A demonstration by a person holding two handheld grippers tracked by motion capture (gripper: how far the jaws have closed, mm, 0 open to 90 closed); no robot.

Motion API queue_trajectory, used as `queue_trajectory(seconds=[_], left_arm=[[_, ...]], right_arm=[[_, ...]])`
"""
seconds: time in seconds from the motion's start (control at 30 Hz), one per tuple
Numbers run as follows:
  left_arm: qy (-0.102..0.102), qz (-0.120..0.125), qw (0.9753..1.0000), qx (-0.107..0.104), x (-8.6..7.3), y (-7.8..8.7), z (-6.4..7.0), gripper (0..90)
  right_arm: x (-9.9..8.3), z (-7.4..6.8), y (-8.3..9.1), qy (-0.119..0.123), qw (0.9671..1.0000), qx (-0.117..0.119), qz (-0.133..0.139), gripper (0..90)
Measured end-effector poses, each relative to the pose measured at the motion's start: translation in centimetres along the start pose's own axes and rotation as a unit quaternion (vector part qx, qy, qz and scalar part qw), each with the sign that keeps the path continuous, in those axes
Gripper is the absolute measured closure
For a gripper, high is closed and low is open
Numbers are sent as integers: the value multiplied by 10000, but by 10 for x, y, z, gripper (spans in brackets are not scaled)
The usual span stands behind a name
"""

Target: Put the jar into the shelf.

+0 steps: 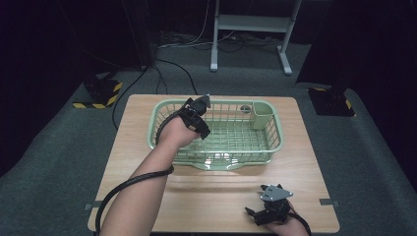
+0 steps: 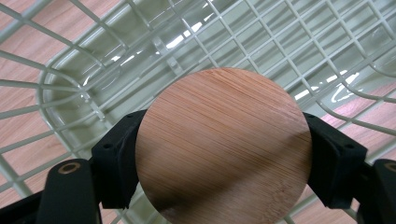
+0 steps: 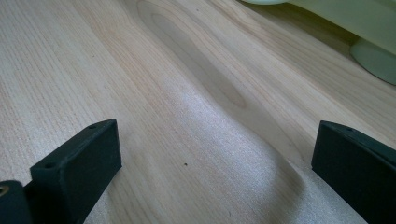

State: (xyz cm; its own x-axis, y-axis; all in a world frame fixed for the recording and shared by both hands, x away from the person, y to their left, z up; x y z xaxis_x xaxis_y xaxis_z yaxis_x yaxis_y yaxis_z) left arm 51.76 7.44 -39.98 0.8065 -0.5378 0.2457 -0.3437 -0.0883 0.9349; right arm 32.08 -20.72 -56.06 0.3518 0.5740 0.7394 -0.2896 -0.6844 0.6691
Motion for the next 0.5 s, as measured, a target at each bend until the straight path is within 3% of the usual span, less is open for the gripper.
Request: queue_trajectory(seconds=[0.5], left_arm=[[79,-114,9999,-34,0,-16,-2,241]], right_arm=[[0,0,0,-14,10000,7,11,10]])
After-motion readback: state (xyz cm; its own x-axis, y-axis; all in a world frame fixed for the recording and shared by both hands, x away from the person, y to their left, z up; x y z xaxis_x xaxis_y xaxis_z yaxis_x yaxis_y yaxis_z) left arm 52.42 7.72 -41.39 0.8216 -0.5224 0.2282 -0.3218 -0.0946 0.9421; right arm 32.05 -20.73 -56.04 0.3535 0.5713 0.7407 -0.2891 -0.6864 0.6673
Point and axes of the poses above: each handheld gripper's, and its own axes: y roughly backward along the jaws, x roughly out of its top, z roughly to its right, the point moved 2 cm from there along -y, roughly forward along the jaws, and after that the axes turned 14 degrees about x, right-handed, at the moved point
